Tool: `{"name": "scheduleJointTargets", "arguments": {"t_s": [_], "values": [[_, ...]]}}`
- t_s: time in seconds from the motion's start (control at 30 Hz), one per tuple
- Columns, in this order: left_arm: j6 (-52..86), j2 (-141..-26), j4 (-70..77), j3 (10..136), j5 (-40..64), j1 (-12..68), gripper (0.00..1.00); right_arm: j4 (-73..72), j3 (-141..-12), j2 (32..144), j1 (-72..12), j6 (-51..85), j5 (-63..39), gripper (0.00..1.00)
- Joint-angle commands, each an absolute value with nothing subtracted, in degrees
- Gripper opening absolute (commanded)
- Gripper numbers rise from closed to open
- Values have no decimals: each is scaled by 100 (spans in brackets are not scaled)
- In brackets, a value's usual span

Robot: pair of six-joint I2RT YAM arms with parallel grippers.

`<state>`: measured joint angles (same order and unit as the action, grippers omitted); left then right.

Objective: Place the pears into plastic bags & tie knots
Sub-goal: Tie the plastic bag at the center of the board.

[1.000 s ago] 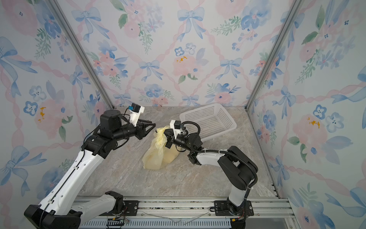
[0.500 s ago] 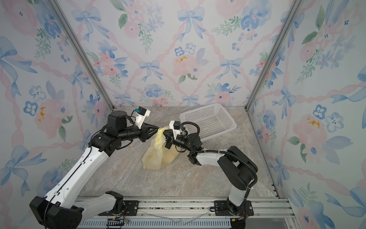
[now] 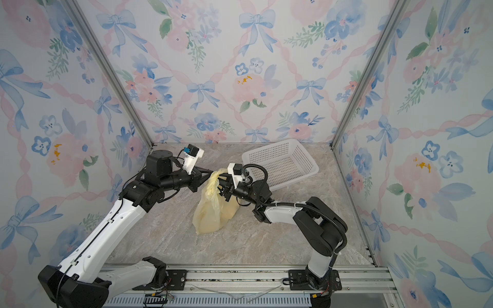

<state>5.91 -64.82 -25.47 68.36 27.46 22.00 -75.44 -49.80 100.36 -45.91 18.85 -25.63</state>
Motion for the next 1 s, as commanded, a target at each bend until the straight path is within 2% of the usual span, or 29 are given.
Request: {"name": "scheduleJointTargets", "arguments": {"t_s": [0.0,0.27,0.47,0.67,0.8,0.97], "values": [[315,-6241,-2598,7125,2235,2215,0,-7596,-4867,9774,-4655,1850,-2462,33],[218,-6098,-2733,7131,1918,2219,0,-7242,-4778,9583,-4628,1801,-2332,28],[237,-6122,-2737,6909,1943,2211,0,-6120,-4562,8918,-4579,1862,-2261,35],[316,-6374,-2737,6772,2181,2209,0,-5455,-4276,8504,-4635,1655,-2154,36],[338,-6491,-2746,6717,2311,2214,0,-5392,-4045,8394,-4608,1582,-1948,40],[318,-6552,-2736,6680,2325,2206,0,-5484,-4114,8528,-4647,1644,-2356,48]]}}
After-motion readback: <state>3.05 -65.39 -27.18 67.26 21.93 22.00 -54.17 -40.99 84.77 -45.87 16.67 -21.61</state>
